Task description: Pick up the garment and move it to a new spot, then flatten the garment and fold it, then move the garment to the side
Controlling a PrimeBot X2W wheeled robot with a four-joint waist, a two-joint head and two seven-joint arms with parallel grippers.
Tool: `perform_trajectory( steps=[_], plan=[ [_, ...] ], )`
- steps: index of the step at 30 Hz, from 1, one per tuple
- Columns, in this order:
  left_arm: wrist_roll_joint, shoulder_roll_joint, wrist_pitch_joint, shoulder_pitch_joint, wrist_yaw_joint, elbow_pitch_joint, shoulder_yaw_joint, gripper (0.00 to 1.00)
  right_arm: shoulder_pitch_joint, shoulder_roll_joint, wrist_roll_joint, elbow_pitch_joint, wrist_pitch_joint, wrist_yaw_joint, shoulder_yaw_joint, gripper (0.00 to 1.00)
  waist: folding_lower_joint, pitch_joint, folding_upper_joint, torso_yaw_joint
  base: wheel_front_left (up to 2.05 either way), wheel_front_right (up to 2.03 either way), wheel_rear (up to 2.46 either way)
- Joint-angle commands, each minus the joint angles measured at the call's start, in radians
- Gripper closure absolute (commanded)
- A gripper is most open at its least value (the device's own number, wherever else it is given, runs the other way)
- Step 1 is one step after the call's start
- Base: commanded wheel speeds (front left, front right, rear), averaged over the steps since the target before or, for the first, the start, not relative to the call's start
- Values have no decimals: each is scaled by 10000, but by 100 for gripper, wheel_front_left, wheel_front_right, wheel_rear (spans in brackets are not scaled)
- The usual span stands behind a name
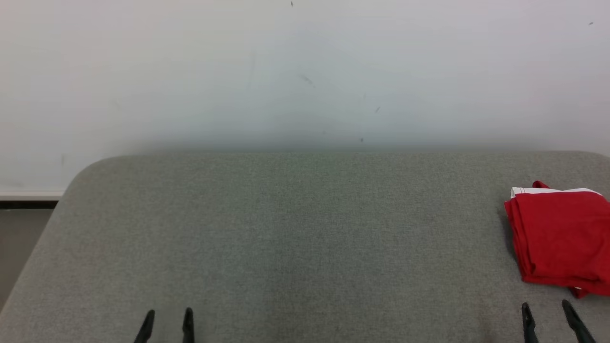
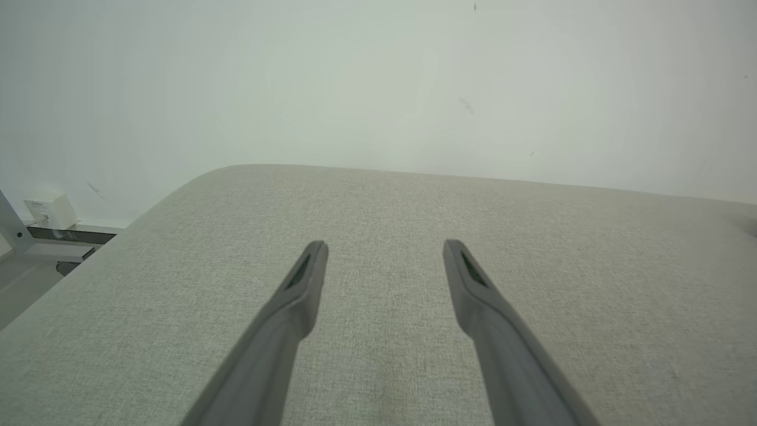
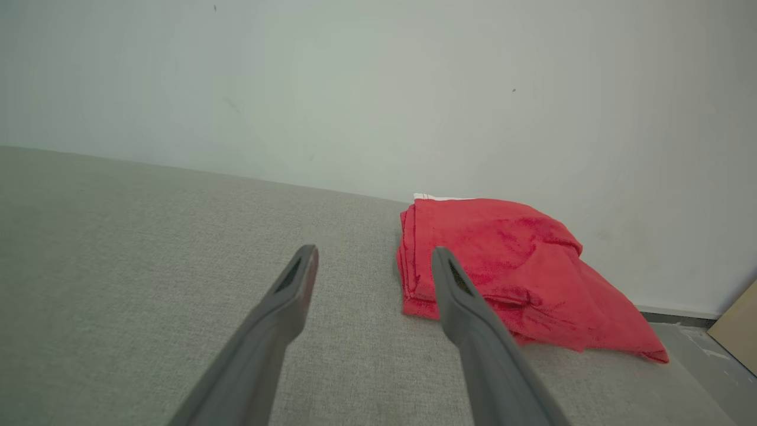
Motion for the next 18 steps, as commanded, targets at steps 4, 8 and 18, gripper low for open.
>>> perform_trajectory(
  steps=[4,8,18],
  plan=[
    [20,-13,2,230,-264,134,-120,0,235,158,-82,233,-73,-3,206,0,1,-108,0,6,0,0,0],
    [-18,-29,2,237,-367,184,-81,0,302,249,-55,161,-80,-3,231,0,1,-139,0,-80,0,0,0],
    [210,-52,2,166,-354,121,-102,0,272,265,188,169,-83,-3,146,0,1,-138,0,-172,0,0,0]
  ],
)
